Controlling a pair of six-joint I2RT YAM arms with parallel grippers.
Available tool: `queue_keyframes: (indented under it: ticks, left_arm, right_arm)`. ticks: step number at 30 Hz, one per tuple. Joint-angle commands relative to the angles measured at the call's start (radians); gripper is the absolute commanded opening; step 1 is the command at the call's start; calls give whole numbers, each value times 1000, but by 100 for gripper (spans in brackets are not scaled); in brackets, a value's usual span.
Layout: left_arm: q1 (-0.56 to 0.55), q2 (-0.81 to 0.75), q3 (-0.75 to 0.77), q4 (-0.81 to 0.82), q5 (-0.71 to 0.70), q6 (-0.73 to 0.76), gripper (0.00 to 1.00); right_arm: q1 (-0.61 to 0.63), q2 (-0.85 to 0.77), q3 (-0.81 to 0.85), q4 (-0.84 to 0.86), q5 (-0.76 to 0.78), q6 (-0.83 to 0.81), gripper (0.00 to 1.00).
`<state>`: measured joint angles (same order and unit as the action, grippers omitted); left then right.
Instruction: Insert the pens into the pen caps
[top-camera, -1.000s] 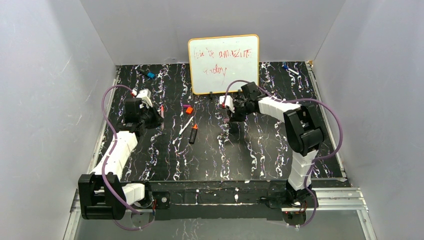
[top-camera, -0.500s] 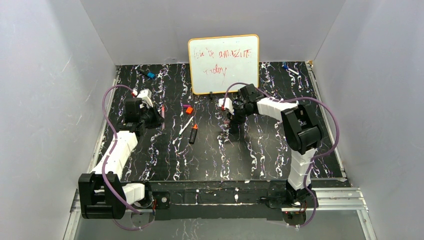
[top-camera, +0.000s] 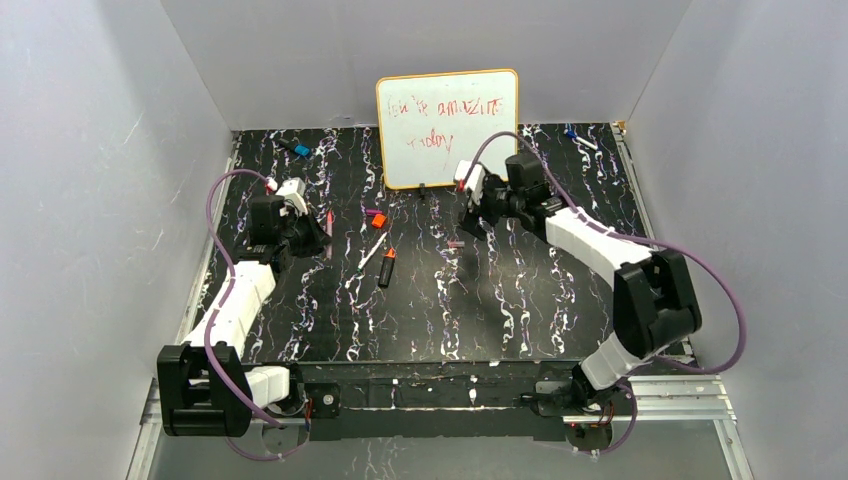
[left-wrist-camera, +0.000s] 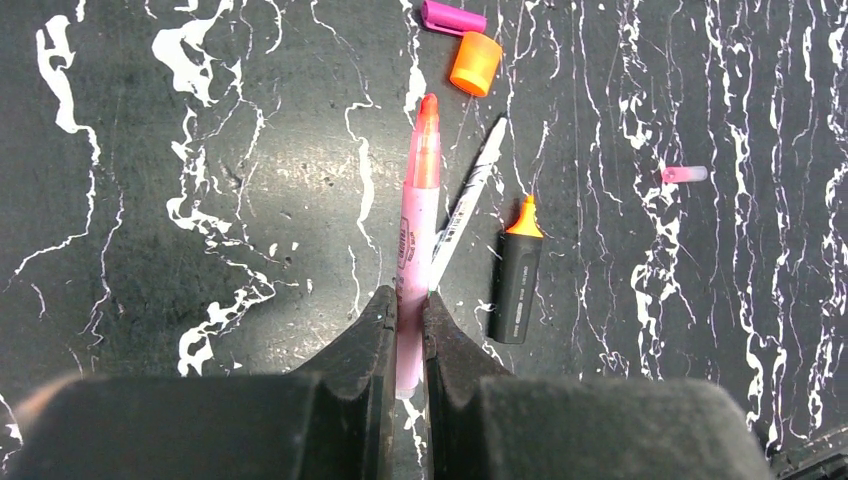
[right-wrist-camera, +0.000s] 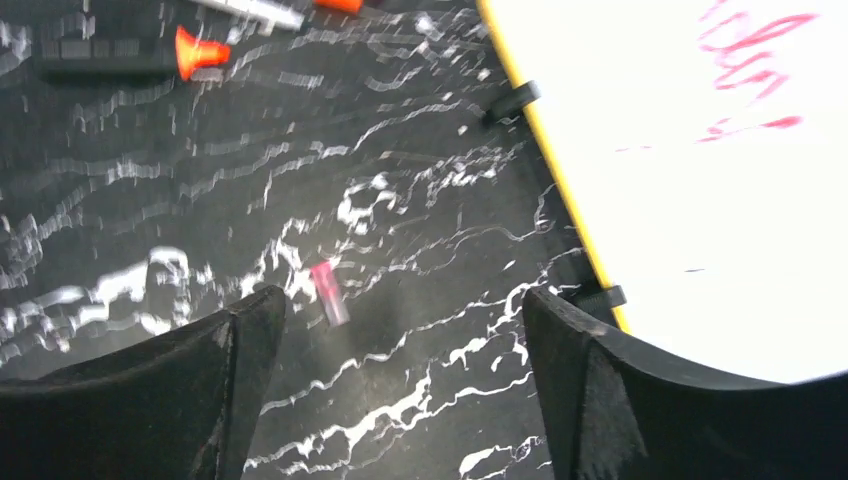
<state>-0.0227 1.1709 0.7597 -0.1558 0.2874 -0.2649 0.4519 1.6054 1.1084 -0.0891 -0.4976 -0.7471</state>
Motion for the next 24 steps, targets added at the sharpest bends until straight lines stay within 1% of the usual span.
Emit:
queue_keyframes:
  ticks: [1, 3, 5, 6, 8, 10, 12, 13, 15, 16, 18, 20, 22, 24]
  left_arm:
    - [-25, -2, 4, 15, 63, 30, 0]
    - [-57, 9, 27, 13, 80, 55, 0]
    - [-84, 19, 47, 10, 100, 76, 0]
    - [-98, 25, 59, 8, 106, 87, 0]
    - [-124, 27, 80, 5, 110, 112, 0]
    - [-145, 25, 97, 5, 103, 141, 0]
    - [-152, 14, 106, 13, 88, 164, 0]
    - [-152, 4, 106, 20, 80, 173, 0]
    - [-152, -19, 93, 42, 71, 180, 0]
    - [-152, -29, 82, 53, 82, 182, 0]
    - [-153, -51, 58, 92, 116, 164, 0]
    - [-152, -53, 41, 141, 166, 124, 0]
    - [-153, -25, 44, 187, 247, 71, 0]
    - [-154, 19, 52, 236, 343, 12, 0]
  right_arm:
    - [11, -62, -19, 243, 71, 494, 99]
    - [26, -39, 28, 225, 157, 689, 99]
    - [28, 34, 152, 108, 209, 883, 99]
    - [29, 77, 225, 19, 213, 964, 99]
    - [28, 156, 326, -60, 210, 1149, 99]
    - [25, 177, 323, -45, 204, 1378, 99]
    - [22, 172, 255, 30, 205, 1619, 99]
    - [23, 169, 231, 39, 217, 1720, 99]
    - [25, 161, 188, 35, 249, 1892, 99]
    - [26, 156, 166, 61, 250, 1948, 99]
    - [49, 137, 113, 203, 233, 1969, 97]
    - [84, 115, 73, 353, 214, 1893, 95]
    - [120, 88, 11, 523, 187, 1810, 90]
    - [153, 60, -53, 687, 169, 1739, 87]
